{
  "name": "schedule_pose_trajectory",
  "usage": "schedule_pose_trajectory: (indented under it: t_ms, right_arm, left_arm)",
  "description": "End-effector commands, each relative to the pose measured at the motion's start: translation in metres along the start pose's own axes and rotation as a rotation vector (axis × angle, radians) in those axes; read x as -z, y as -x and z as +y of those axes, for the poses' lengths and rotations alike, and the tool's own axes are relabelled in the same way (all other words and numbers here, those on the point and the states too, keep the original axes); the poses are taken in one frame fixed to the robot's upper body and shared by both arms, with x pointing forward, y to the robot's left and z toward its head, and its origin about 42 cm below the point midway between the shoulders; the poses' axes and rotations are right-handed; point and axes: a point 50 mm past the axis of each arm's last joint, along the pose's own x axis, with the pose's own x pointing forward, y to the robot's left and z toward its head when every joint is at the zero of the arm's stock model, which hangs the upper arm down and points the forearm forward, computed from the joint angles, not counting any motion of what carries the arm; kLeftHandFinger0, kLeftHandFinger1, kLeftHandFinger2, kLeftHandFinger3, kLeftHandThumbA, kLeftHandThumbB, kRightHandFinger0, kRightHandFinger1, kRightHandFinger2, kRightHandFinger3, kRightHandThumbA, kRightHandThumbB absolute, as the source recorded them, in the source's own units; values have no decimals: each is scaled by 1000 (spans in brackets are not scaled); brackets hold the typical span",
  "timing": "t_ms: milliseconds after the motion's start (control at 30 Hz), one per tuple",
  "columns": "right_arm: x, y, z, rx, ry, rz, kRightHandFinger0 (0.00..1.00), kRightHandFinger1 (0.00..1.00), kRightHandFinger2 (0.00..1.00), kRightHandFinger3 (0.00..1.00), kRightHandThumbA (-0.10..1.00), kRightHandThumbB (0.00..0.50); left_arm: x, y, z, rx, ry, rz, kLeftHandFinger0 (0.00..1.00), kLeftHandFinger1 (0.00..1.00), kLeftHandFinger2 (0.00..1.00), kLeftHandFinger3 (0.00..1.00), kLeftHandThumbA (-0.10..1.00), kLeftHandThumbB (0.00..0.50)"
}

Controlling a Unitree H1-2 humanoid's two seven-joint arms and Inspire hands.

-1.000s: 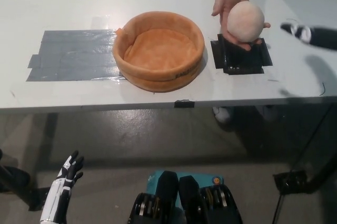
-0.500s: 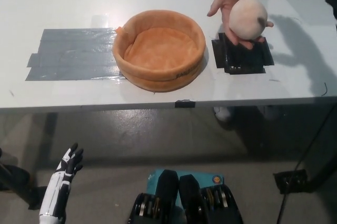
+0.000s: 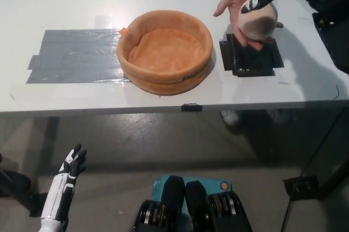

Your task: A person hands a emotional support dumpling to the robot which it grabs with its right hand and places in the soft place kept infront of it in the centre of the desk

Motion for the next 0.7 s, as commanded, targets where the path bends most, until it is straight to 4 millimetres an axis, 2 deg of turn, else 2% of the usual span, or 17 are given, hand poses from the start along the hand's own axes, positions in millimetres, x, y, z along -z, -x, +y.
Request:
schedule_pose_trajectory:
  t_ms: [0, 33, 133, 200, 267, 300, 333, 367, 433, 500, 600, 667]
  right_arm:
    - [-24, -1, -22, -51, -13, -140, 1000, 1000, 1000, 1000, 943, 330]
    - [-22, -2, -20, -54, -31, -96, 1000, 1000, 1000, 1000, 933, 364]
    - [-20, -3, -19, -62, 22, -84, 1000, 1000, 1000, 1000, 980, 321]
    - [-14, -9, -14, -49, 32, -51, 1000, 1000, 1000, 1000, 942, 313]
    - [-11, -12, -11, -60, 36, -35, 1000, 1000, 1000, 1000, 939, 317]
    - [-10, -14, -11, -70, 75, -3, 1000, 1000, 1000, 1000, 993, 345]
    - [-8, -14, -10, -66, 84, 6, 1000, 1000, 1000, 1000, 972, 354]
    - [-3, -17, -10, -48, 95, 24, 1000, 1000, 1000, 1000, 969, 383]
    - [-1, -16, -9, -40, 103, 40, 1000, 1000, 1000, 1000, 927, 378]
    - [1, -17, -10, -27, 127, 49, 1000, 1000, 1000, 1000, 929, 378]
    - [3, -16, -11, -10, 149, 67, 1000, 1000, 1000, 1000, 918, 384]
    - [4, -17, -11, -1, 151, 65, 1000, 1000, 1000, 1000, 893, 367]
  left_arm:
    - [-14, -3, 7, -7, -42, -51, 1000, 1000, 1000, 1000, 962, 93]
    - [-15, -3, 6, -7, -40, -48, 1000, 1000, 1000, 1000, 934, 90]
    - [-15, -4, 6, -6, -40, -51, 1000, 1000, 1000, 1000, 896, 67]
    - [-15, -4, 6, -6, -43, -51, 1000, 1000, 1000, 1000, 882, 56]
    - [-14, -4, 5, -7, -42, -49, 1000, 1000, 1000, 1000, 880, 60]
    - [-14, -4, 5, -7, -36, -53, 1000, 1000, 1000, 1000, 875, 55]
    - [-13, -3, 4, -6, -34, -53, 1000, 1000, 1000, 1000, 878, 65]
    - [-12, -2, 4, -5, -31, -54, 1000, 1000, 1000, 1000, 892, 75]
    - [-12, -1, 4, -4, -30, -47, 1000, 1000, 1000, 1000, 895, 74]
    - [-13, -1, 4, -3, -31, -50, 1000, 1000, 1000, 1000, 892, 67]
    - [-15, -3, 3, -1, -30, -48, 1000, 1000, 1000, 1000, 897, 82]
    - [-16, -3, 3, 0, -31, -49, 1000, 1000, 1000, 1000, 908, 95]
